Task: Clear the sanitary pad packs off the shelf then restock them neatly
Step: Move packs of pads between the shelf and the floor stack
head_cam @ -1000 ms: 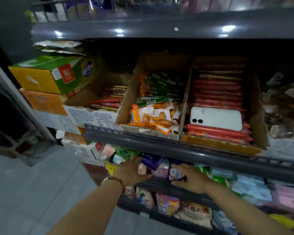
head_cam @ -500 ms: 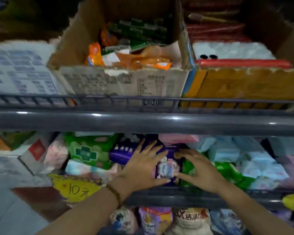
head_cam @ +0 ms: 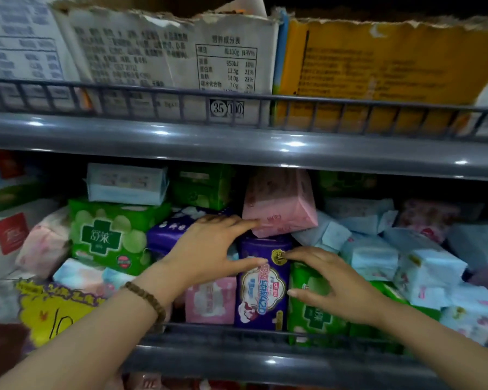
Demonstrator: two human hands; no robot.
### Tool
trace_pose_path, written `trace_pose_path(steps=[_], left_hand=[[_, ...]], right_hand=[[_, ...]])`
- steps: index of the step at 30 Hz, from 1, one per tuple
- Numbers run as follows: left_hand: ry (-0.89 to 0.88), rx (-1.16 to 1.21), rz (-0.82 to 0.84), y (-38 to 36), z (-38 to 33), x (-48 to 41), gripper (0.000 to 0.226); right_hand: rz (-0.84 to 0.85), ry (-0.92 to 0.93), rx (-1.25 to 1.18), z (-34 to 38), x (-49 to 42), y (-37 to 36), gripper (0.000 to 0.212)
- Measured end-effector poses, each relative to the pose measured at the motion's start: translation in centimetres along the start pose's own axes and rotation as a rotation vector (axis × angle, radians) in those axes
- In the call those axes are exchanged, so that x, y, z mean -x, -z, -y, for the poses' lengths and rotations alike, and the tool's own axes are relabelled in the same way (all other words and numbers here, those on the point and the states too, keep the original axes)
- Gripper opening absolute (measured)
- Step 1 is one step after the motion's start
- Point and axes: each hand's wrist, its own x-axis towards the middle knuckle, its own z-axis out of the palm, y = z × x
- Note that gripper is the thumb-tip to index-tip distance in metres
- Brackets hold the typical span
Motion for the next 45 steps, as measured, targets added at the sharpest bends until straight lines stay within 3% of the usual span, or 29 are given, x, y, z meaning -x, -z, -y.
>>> trace_pose_path(steps=[7, 12, 17, 20, 23, 25, 27, 29, 33, 35, 37, 40, 43, 45], left_hand=[[0.191, 0.109, 0.009, 1.9, -2.4, 0.1, 0.08], [0.37, 0.579, -0.01, 2.5, -5.1, -0.8, 0.09], [0.586, 0.976, -0.037, 1.3, -5.9, -3.1, 0.08], [0.639, 1.022, -0.035, 1.1, -5.7, -4.4, 0.075], [0.668, 1.078, -0.06, 2.1, -6.6, -4.7, 0.098], [0.671, 1.12, -0.092, 2.6, -7.0, -4.2, 0.112], [0.683, 1.122, -0.133, 3.3, -7.8, -3.3, 0.097], [0.679, 1.122, -0.162, 3.8, -8.6, -2.3, 0.084], [0.669, 1.217, -0.061, 5.3, -10.6, 0.3, 0.114], [0.688, 1.348, 0.004, 5.7, -11.4, 1.6, 0.121], [0.727, 1.496, 0.048, 5.3, -12.4, 2.7, 0.125], [0.813, 1.662, -0.023, 2.9, -13.9, 3.7, 0.123], [0.853, 1.74, -0.14, 0.7, -15.7, 4.7, 0.125], [0.827, 1.742, -0.175, -0.5, -16.9, 5.2, 0.125]], right_hand=[[-0.36, -0.07, -0.302, 1.2, 1.3, 2.1, 0.041], [-0.562, -0.302, -0.612, 1.0, -0.8, 3.7, 0.065], [-0.541, -0.429, -0.798, 1.4, -4.5, 4.5, 0.057], [-0.489, -0.456, -0.803, 1.8, -6.5, 4.3, 0.062], [-0.544, -0.528, -0.847, 2.5, -6.9, 4.2, 0.07], [-0.58, -0.482, -0.926, 3.0, -6.0, 4.5, 0.048], [-0.583, -0.414, -0.978, 3.5, -4.2, 4.8, 0.027], [-0.584, -0.347, -1.027, 3.9, -2.2, 5.1, 0.024], [-0.559, -0.224, -1.05, 5.5, 1.9, 4.8, 0.039], [-0.516, -0.126, -1.027, 5.7, 4.3, 4.4, 0.06], [-0.44, -0.06, -0.862, 5.8, 6.5, 3.6, 0.077], [-0.385, -0.008, -0.671, 6.5, 9.3, 2.7, 0.094], [-0.452, -0.092, -0.704, 7.2, 11.2, 1.7, 0.097], [-0.524, -0.308, -0.936, 7.4, 12.1, 1.3, 0.101]])
